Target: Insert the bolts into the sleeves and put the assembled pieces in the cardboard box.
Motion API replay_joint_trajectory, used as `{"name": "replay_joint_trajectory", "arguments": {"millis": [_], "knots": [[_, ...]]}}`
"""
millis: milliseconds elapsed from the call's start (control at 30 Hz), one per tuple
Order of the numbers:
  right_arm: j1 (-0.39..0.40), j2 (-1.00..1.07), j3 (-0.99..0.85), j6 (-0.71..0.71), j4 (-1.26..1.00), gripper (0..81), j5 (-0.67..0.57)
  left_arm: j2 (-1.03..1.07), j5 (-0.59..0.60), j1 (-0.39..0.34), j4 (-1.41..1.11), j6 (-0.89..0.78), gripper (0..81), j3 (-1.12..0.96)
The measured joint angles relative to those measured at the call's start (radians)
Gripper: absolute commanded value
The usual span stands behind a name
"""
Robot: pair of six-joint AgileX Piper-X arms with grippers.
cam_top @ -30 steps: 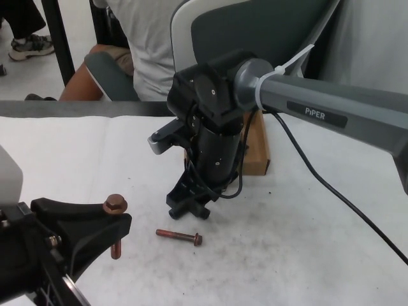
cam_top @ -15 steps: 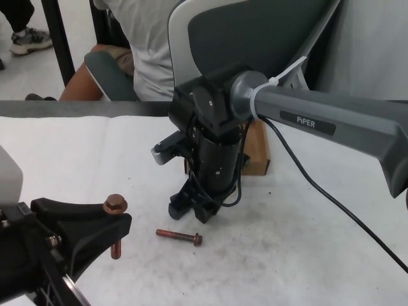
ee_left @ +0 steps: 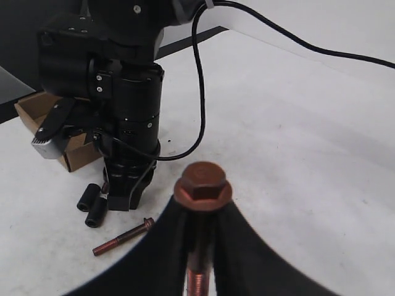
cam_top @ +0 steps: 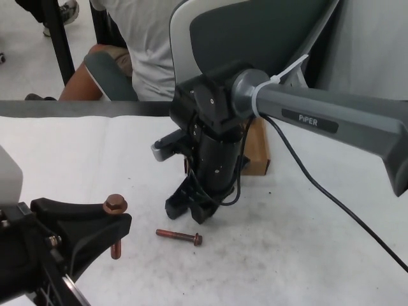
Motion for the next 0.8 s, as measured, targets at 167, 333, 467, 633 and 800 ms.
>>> {"name": "replay_joint_trajectory", "arguments": {"millis": [167, 333, 467, 633, 800], "knots": [[0.002, -0.081, 0.007, 0.012, -0.029, 0.2, -0.001, 0.0, 0.0, 0.0, 0.0, 0.0, 0.8, 0.0], [0.002, -0.185, 0.105, 0.035, -0.089, 0.2, -0.002, 0.0, 0.0, 0.0, 0.0, 0.0, 0.8, 0.0], [0.002, -0.269, 0.24, 0.06, -0.153, 0.2, -0.005, 0.0, 0.0, 0.0, 0.0, 0.0, 0.8, 0.0], [0.002, -0.44, 0.501, 0.116, -0.298, 0.2, -0.009, 0.015, 0.032, 0.0, 0.0, -0.052, 0.8, 0.0], [0.006, -0.653, 0.752, 0.18, -0.465, 0.2, -0.02, 0.083, 0.097, 0.0, -0.07, -0.126, 0.8, 0.0]]}}
